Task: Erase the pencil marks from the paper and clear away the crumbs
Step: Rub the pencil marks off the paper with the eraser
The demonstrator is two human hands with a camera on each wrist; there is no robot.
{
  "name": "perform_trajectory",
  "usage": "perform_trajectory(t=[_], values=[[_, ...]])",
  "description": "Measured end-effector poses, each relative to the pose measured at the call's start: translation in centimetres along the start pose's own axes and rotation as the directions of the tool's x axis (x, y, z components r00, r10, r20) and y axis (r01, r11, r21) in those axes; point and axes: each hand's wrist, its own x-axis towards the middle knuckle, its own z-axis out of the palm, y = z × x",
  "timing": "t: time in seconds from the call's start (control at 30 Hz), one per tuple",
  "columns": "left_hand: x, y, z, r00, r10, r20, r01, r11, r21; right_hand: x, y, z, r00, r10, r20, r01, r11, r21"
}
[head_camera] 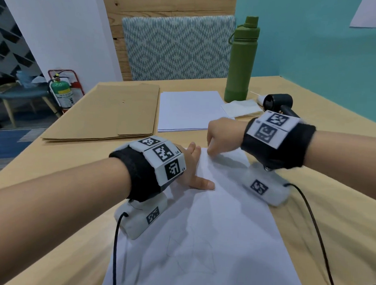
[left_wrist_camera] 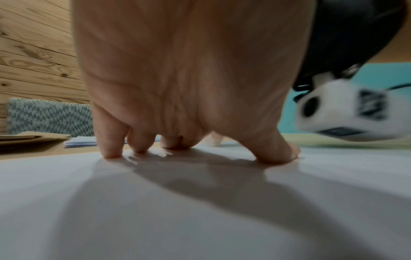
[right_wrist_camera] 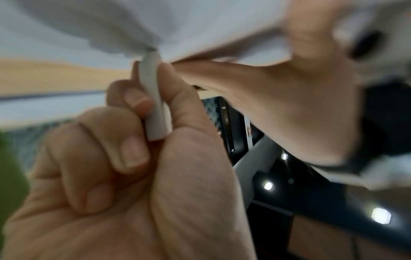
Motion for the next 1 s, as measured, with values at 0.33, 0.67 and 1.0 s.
perform_trajectory(t=[0.33,0.67,1.0], values=[[-0.3,0.1,-0.2,1.0,0.013,0.007,-0.013,1.0,0.002,0.7,-0.1,0.0,1.0,-0.014,-0.006,0.014,1.0,0.01],[-0.3,0.0,-0.2,1.0,0.019,0.013,-0.019,1.0,-0.007,0.0,0.7,0.2,1.0,-0.031,0.001,0.031,0.997,0.075],[-0.5,0.7,-1.1,0.996,0.068,-0.05,-0.07,0.997,-0.041,-1.7,1.6,0.6,0.999,-0.048,-0.004,0.048,0.994,0.101]])
